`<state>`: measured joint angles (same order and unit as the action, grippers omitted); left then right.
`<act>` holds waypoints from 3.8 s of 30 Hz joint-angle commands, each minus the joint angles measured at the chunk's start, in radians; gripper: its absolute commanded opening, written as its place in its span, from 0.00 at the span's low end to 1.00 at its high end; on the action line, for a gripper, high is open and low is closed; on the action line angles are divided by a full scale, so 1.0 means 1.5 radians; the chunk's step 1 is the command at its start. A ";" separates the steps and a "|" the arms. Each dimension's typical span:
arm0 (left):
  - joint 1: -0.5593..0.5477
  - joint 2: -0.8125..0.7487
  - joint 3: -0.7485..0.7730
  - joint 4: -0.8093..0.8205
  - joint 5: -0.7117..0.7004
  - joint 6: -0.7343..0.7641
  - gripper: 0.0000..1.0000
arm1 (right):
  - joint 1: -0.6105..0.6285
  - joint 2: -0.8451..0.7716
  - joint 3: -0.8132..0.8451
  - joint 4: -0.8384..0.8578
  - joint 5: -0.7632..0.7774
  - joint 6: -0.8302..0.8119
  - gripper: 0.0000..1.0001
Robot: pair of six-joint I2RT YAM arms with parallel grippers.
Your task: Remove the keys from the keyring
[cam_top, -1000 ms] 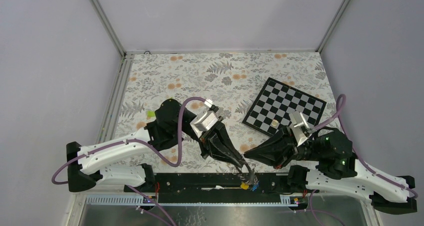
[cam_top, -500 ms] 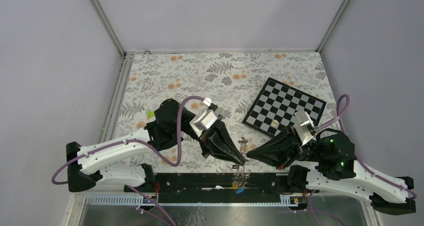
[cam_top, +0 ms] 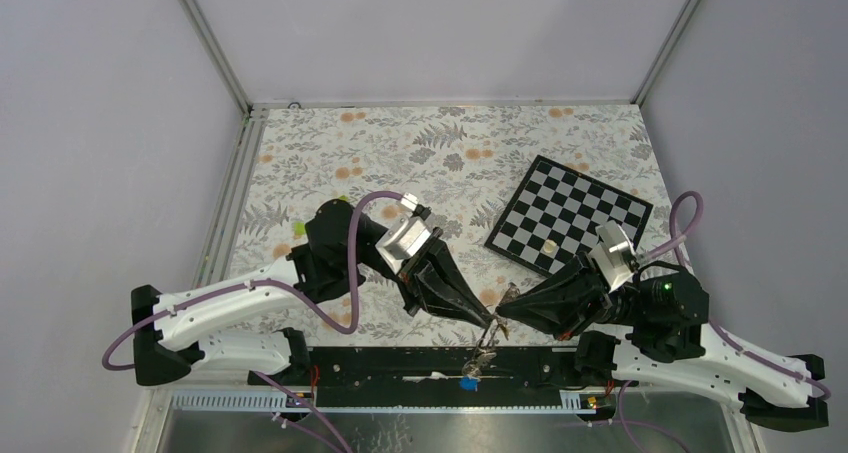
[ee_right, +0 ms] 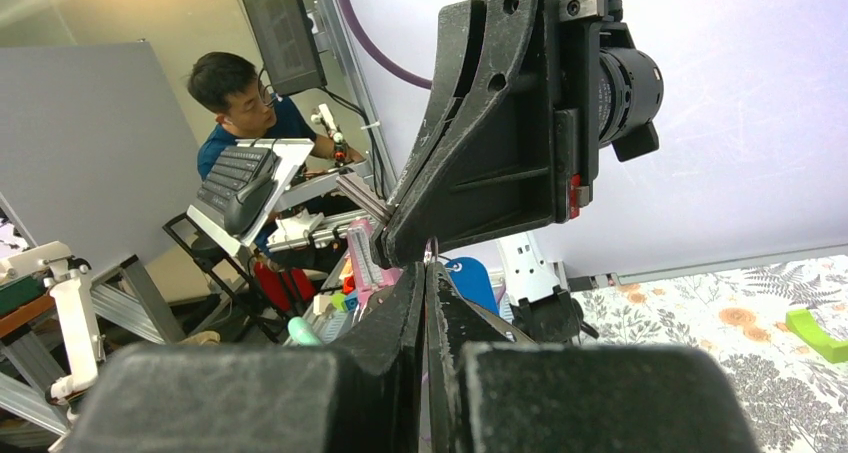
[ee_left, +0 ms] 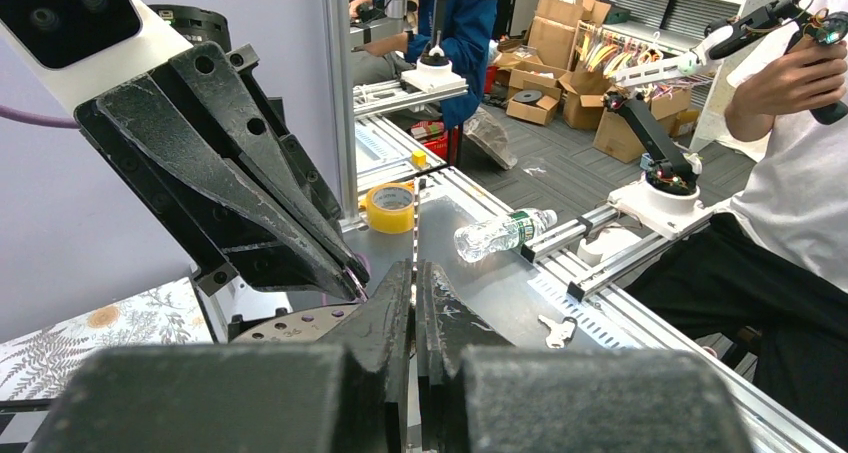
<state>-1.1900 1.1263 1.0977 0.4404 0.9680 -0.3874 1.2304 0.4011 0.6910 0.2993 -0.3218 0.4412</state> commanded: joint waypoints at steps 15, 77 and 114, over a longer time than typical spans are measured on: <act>-0.001 -0.038 -0.029 0.037 0.010 -0.006 0.02 | -0.001 -0.024 -0.015 0.276 0.020 0.012 0.00; 0.003 -0.053 -0.009 0.018 -0.037 0.016 0.01 | -0.001 -0.111 -0.063 0.000 0.085 -0.033 0.27; 0.003 -0.033 0.004 0.034 0.004 -0.017 0.02 | -0.001 0.059 0.086 -0.195 -0.135 -0.128 0.54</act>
<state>-1.1854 1.0939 1.0542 0.4198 0.9764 -0.4232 1.2297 0.5114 0.7704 0.0299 -0.4736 0.2310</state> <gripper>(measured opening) 0.028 0.544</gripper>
